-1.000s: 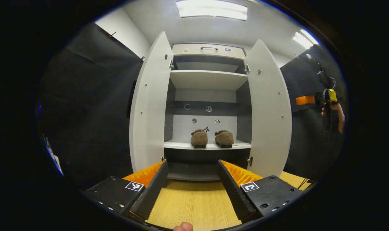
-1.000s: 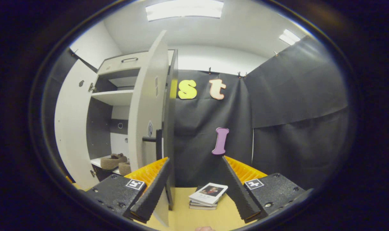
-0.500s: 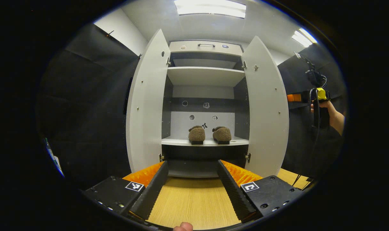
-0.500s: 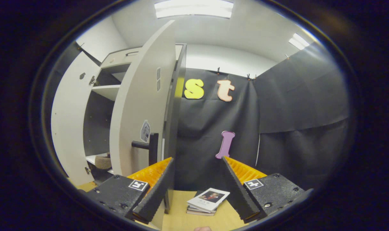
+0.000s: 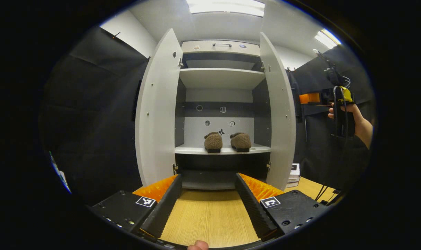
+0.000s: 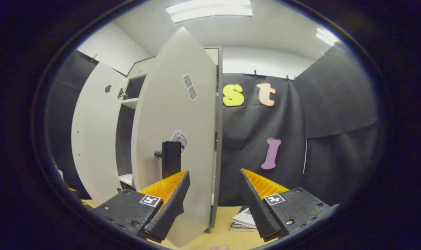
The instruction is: Grab one shoe with the right hand and put it into the shoe cabinet, grab the other shoe with the left hand and put it into the shoe cabinet; then close the right door with the right hand and the left door with the left hand.
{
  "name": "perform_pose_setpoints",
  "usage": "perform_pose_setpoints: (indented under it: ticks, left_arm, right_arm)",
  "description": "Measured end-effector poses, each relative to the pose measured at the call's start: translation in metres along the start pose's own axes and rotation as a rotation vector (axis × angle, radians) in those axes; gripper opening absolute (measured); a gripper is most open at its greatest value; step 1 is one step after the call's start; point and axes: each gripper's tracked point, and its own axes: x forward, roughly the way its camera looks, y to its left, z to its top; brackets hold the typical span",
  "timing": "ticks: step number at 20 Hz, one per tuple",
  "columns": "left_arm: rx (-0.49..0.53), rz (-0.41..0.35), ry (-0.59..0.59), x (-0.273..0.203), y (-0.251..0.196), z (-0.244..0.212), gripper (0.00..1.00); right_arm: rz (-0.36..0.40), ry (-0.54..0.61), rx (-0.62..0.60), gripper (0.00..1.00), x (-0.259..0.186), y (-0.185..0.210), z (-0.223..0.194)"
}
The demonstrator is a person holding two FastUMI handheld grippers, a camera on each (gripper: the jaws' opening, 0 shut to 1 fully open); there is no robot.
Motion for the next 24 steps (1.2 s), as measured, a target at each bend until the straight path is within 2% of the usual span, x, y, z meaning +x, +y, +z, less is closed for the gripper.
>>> perform_pose_setpoints:
  ticks: [4, 5, 6, 11, 14, 18, 24]
  left_arm:
    - [0.01, 0.03, 0.02, 0.0, 0.011, -0.005, 0.94]
    - [0.006, 0.029, 0.021, 0.0, 0.012, -0.005, 0.94]
    - [0.003, 0.029, 0.016, 0.001, 0.012, -0.003, 0.94]
    - [-0.027, 0.025, 0.003, 0.004, 0.008, 0.006, 0.94]
    - [-0.027, 0.036, -0.015, 0.005, 0.01, 0.014, 0.94]
    - [-0.022, 0.039, -0.03, 0.005, 0.01, 0.024, 0.94]
    - [-0.037, 0.024, -0.037, 0.007, 0.005, 0.029, 0.94]
  right_arm:
    - [0.057, -0.008, 0.012, 0.94, 0.017, 0.035, -0.004]
    - [0.069, -0.005, 0.022, 0.9, 0.021, 0.042, -0.005]
    - [0.08, 0.002, 0.028, 0.93, 0.028, 0.05, -0.007]
    - [0.068, -0.02, 0.046, 0.97, 0.032, 0.064, -0.005]
    - [0.051, -0.033, 0.028, 0.96, 0.011, 0.06, -0.005]
    - [0.029, -0.054, 0.02, 0.96, -0.04, 0.06, -0.024]
    - [-0.046, -0.007, 0.033, 0.96, -0.113, 0.066, -0.101]
